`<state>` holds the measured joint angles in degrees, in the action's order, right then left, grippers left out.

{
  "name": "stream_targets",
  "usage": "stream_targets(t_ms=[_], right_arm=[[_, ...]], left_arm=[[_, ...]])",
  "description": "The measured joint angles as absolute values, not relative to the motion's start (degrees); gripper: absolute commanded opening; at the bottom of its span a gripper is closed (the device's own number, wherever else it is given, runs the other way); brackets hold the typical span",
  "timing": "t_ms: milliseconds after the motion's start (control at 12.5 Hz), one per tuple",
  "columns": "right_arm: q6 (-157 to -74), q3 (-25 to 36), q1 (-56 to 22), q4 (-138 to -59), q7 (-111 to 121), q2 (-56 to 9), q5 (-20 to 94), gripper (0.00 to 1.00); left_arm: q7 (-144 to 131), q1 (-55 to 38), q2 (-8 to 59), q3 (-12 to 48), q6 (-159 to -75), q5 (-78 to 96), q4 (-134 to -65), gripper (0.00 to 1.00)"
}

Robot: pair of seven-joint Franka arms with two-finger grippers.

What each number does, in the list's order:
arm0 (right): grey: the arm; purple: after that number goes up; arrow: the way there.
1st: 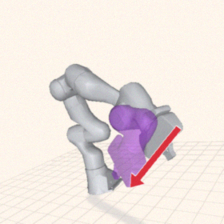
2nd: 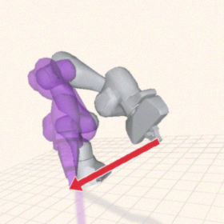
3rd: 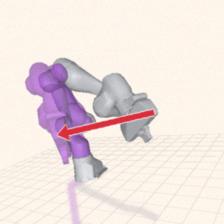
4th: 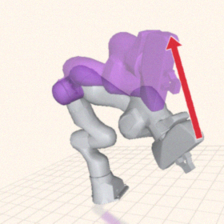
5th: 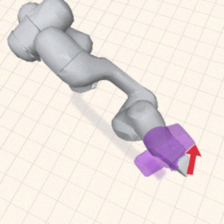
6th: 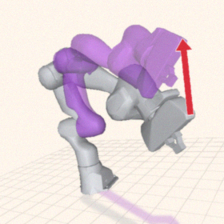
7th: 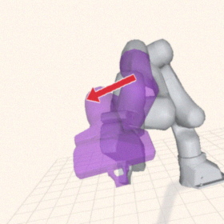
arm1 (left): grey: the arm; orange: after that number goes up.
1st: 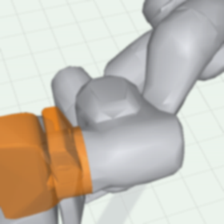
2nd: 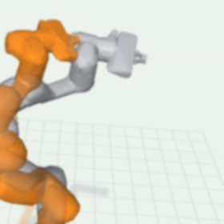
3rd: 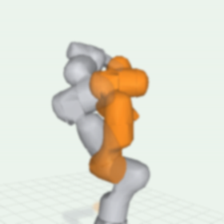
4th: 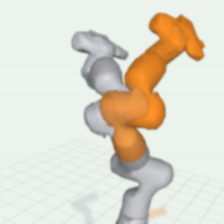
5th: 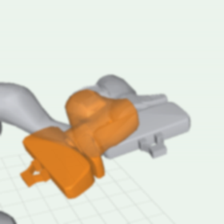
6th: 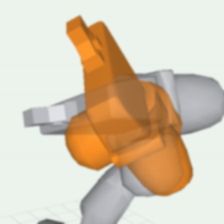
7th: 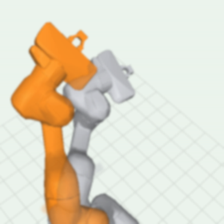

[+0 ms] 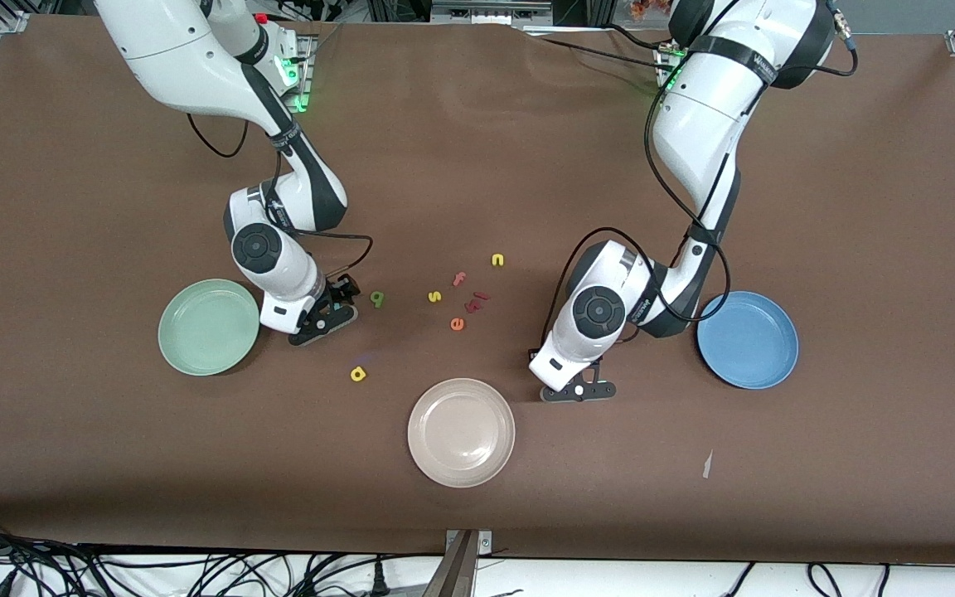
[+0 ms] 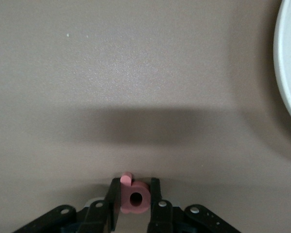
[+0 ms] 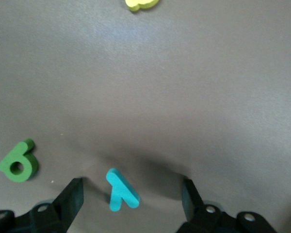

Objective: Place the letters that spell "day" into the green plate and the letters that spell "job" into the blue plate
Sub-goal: 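Grasp the b with the left gripper while the right gripper grasps the y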

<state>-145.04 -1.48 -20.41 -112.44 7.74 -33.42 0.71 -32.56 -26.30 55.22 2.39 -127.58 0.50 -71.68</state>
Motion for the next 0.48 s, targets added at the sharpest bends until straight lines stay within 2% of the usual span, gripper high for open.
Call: stream_targets(t_ms=[239,479], right_arm=[[-145.13,-1.49,-20.41,-112.43,8.61,-33.39,0.70,0.64],[-145.23,-1.45,-20.40,-112.37,9.27,-33.25,0.69,0.33]], left_arm=[[-32.56,-26.24,55.03,2.26,-126.15,0.41,-70.97,0.00],[-32.48,-26.00,52.28,1.71,-119.61,-4.67,-69.53,0.00]])
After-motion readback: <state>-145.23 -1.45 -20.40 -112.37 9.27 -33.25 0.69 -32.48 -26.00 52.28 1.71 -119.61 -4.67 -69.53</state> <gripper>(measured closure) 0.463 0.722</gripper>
